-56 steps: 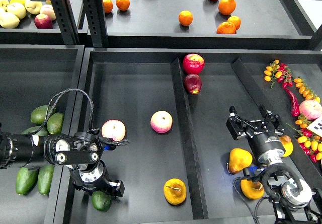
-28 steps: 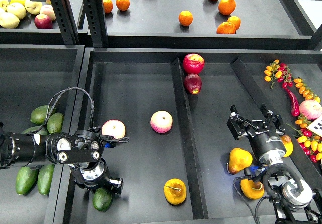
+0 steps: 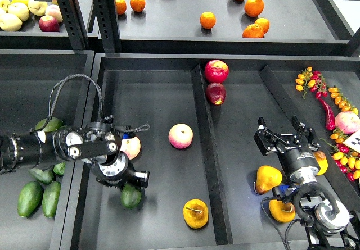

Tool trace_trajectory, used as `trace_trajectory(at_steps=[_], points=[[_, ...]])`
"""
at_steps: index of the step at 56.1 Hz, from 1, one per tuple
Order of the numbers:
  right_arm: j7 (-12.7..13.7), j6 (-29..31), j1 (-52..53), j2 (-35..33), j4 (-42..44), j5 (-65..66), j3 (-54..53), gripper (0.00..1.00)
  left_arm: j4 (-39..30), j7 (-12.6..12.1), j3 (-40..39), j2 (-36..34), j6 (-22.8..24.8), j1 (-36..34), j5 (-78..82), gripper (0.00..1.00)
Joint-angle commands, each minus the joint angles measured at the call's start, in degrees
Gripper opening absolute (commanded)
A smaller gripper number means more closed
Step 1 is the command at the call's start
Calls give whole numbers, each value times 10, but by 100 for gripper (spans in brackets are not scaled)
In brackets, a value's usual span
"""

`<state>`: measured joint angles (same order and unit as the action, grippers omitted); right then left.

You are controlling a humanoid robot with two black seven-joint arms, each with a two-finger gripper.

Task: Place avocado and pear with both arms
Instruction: 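Lift the avocado with the left gripper and carry it to the avocado bin, then lower the avocado among the other avocados and open the left gripper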

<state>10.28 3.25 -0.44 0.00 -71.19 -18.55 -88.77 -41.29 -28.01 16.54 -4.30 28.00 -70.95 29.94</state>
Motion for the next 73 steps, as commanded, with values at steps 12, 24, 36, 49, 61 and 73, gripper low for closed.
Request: trace_trajectory(at_steps=[12, 24, 36, 49, 61, 73], points=[[0, 11, 0, 0, -1, 0, 0, 100, 17, 0, -44, -88, 0, -36, -3, 18], [0, 11, -1, 0, -3, 0, -1, 100, 11, 0, -70, -214, 0, -26, -2, 18], [0, 11, -1, 0, -2, 0, 1, 100, -11, 0, -77, -292, 0, 15, -1, 19], [2, 11, -1, 0, -2, 0, 8, 100, -33, 0, -93, -330, 0, 91, 7, 20], [5, 11, 17, 0, -2, 0, 18, 100, -31, 0, -121, -337, 0, 143, 40, 21], [4, 10, 25, 0, -2, 0, 18, 100, -27, 0, -124, -330, 0, 172, 47, 23]])
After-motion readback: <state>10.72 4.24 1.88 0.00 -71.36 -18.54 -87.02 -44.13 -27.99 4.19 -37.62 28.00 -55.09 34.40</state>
